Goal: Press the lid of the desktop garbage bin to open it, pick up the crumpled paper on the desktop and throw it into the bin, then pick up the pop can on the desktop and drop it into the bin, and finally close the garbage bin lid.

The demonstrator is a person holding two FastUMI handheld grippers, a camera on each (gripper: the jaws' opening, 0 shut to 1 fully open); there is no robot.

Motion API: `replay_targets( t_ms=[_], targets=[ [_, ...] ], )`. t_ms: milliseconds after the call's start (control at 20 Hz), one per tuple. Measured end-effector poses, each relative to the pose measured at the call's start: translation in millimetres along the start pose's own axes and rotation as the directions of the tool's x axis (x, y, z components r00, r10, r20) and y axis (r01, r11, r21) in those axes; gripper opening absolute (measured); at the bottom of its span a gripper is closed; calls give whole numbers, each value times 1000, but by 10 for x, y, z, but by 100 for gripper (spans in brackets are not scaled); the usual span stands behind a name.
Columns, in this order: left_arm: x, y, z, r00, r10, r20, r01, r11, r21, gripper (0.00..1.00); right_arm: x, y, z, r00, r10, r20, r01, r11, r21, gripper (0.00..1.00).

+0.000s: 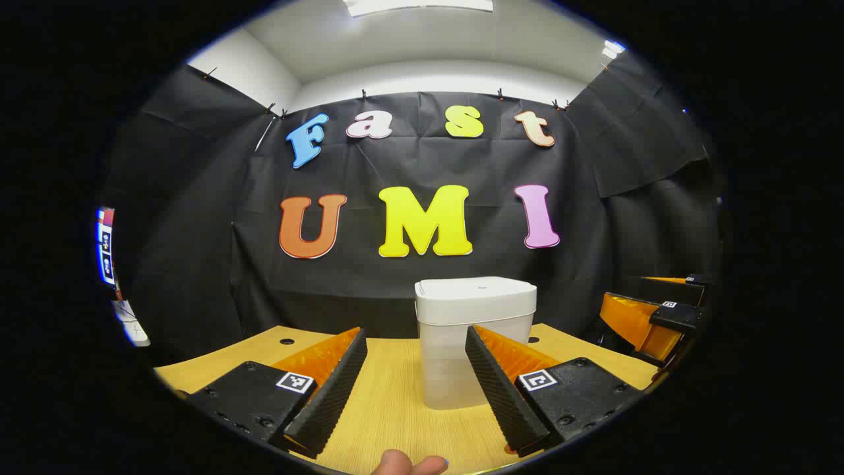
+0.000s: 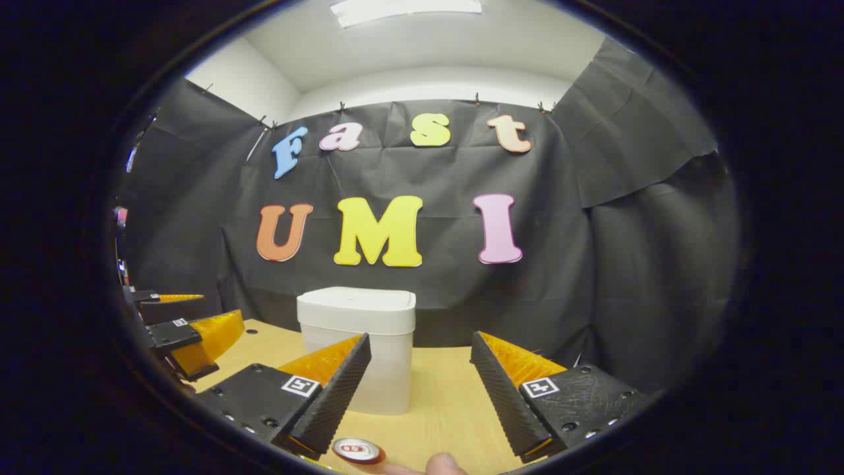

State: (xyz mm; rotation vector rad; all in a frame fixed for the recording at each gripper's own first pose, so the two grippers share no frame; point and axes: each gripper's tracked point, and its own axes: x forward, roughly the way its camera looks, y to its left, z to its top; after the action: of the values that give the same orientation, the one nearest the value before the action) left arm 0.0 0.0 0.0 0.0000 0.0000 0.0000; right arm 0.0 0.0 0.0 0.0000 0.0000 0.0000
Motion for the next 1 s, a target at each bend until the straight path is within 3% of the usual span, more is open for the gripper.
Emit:
replay_targets(
  t_ms=[1000],
  targets=[
    [14, -14, 39, 1000, 1, 0, -1, 1000, 18, 97, -9, -191, 0, 999, -31, 16, 30, 999, 12, 97]
  ],
)
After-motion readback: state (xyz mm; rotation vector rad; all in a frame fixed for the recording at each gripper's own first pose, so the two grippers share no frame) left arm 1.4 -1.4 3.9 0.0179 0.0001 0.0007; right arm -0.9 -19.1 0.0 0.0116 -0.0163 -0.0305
